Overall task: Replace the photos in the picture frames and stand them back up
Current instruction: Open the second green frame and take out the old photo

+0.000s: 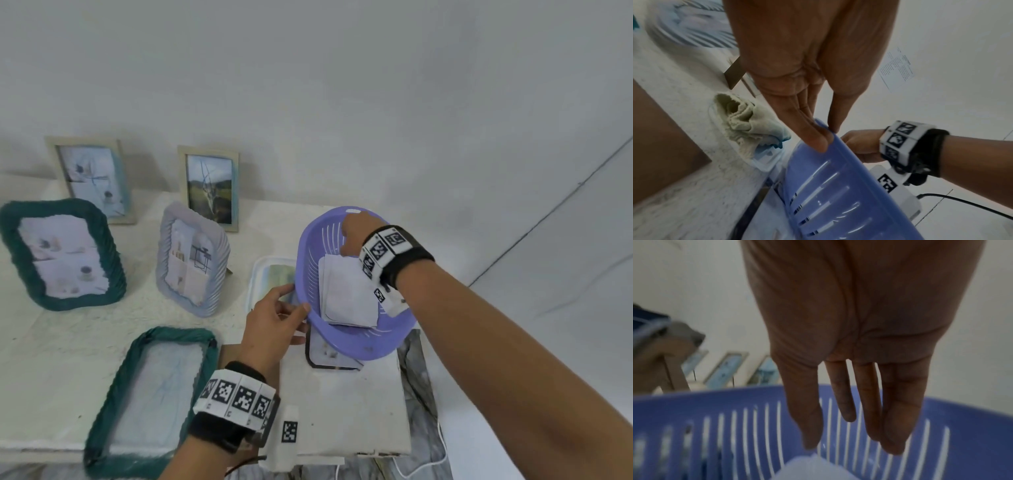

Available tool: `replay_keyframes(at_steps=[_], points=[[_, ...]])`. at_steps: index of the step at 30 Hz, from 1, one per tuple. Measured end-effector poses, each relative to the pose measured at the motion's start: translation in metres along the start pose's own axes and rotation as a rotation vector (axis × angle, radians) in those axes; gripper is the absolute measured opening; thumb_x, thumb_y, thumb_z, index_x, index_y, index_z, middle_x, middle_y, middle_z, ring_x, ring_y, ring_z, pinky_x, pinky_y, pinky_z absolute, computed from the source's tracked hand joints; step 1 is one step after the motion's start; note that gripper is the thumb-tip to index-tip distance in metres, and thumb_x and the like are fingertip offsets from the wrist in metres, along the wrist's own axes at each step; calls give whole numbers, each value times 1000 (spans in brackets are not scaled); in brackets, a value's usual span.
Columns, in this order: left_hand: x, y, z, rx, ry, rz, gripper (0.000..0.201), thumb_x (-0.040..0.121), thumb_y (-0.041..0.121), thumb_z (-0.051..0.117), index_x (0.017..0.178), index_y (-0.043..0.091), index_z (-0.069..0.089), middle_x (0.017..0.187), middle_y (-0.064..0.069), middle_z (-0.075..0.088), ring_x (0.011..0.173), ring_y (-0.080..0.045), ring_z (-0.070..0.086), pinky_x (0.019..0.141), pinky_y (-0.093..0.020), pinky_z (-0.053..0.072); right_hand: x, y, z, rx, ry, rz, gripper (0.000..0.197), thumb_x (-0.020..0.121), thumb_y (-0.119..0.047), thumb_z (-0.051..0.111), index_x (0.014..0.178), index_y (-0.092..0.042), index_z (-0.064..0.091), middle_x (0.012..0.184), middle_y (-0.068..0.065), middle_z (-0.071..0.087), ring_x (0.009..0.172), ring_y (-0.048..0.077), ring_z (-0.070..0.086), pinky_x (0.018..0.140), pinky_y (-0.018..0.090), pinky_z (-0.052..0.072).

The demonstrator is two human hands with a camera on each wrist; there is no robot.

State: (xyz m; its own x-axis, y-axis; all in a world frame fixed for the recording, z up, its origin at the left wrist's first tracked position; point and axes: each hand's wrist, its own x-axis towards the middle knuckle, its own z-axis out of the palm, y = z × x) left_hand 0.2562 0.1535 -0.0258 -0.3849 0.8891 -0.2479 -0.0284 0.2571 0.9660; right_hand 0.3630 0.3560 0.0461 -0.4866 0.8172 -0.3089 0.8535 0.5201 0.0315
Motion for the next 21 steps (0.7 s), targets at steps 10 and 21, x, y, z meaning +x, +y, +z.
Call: replay_keyframes(at_steps=[10, 21], points=[[1, 2, -4, 49, -42, 39, 45, 90, 17, 68, 132, 18, 54, 83, -9, 68, 69, -14, 68, 58, -29, 58, 21, 6, 47, -158, -136, 14, 54, 76, -32, 78, 118, -9, 53, 108, 9, 62, 94, 29, 62, 72, 39, 53], [-3, 4, -5, 107, -41, 58, 49, 91, 23, 67, 137, 21, 49, 88, -6, 67, 75, -15, 68, 59, -27, 59, 9, 8, 23, 96, 14, 18, 21, 93, -15, 50, 114, -14, 50, 109, 12, 62, 93, 32, 60, 79, 39, 50]])
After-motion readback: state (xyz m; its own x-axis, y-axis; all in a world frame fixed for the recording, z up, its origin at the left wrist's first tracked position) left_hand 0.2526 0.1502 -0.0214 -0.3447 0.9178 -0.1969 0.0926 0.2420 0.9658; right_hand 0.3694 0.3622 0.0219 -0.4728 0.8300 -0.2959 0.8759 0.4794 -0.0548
